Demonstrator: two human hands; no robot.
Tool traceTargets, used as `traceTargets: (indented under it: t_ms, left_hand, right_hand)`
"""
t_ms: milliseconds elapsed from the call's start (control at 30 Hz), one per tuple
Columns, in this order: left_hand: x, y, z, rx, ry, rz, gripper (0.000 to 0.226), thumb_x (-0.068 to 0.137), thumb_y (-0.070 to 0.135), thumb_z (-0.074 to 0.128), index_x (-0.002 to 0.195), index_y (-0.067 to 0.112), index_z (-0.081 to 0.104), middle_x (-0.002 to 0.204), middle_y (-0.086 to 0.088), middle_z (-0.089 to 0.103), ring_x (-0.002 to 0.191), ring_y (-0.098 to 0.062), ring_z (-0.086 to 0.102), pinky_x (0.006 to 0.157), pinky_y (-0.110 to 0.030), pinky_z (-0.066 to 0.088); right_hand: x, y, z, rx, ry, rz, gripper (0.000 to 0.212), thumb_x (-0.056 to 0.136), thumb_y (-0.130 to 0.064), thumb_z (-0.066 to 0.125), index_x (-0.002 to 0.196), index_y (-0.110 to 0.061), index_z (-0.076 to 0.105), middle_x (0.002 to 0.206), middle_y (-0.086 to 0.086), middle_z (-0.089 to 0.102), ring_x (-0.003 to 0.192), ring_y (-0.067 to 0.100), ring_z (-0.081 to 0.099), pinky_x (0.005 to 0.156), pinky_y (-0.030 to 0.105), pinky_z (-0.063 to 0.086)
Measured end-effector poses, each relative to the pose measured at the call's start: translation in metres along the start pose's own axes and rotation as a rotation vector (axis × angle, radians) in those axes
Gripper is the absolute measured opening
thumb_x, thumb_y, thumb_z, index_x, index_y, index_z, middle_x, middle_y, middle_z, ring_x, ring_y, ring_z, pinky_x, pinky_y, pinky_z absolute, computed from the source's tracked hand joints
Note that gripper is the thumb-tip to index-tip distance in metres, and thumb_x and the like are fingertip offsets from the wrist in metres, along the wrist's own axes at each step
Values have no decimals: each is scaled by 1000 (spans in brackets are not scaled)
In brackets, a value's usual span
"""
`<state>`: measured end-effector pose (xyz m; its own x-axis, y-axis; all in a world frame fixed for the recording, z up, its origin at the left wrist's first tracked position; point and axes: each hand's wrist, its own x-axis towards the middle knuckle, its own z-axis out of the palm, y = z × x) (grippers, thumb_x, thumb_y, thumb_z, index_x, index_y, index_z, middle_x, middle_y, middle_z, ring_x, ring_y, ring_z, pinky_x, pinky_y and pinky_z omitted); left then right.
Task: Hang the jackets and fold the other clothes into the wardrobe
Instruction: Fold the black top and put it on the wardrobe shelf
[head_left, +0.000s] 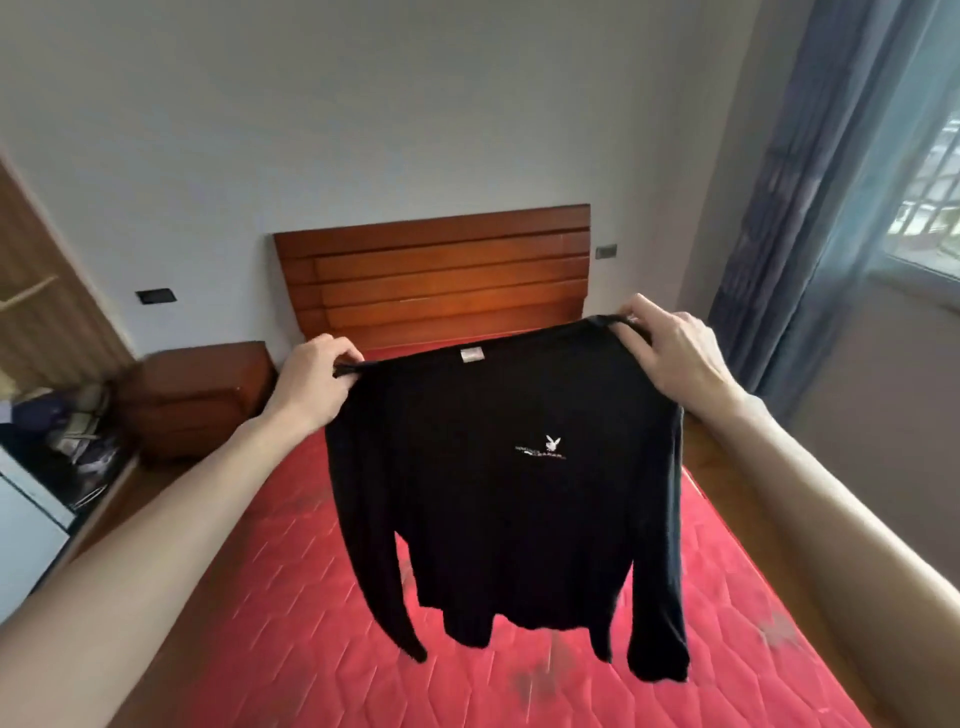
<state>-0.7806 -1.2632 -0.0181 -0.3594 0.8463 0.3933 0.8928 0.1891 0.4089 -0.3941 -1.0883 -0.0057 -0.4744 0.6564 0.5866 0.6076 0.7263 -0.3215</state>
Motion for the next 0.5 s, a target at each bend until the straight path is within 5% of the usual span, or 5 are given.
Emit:
traceTargets:
  t_ms: [167,300,500]
  left_hand:
    - [25,-31,-7,-188,142,-172,2,95,14,73,94,14,72,92,-1,71,86,-19,64,77,-31,47]
    - [18,-45,2,-278,171,-173,23,101,16,62,79,21,57,76,1,64,67,-6,54,61,-17,40]
    - [-30,-67,29,-115,-62,-171,22,104,24,59,82,24,60,74,2,65,72,-25,60,66,-42,45]
  right_hand:
    - [31,-5,16,-167,56,-67,24,106,-39,53,115,-16,57,83,13,75,76,47,68,64,42,45]
    - [22,-3,32,-287,44,-32,32,105,-43,50,110,-12,53,64,16,66,61,47,66,58,43,49]
    - [-23,10,61,-397,-118,-26,37,103,-50,42,105,-14,52,60,14,64,59,42,68,54,46,55]
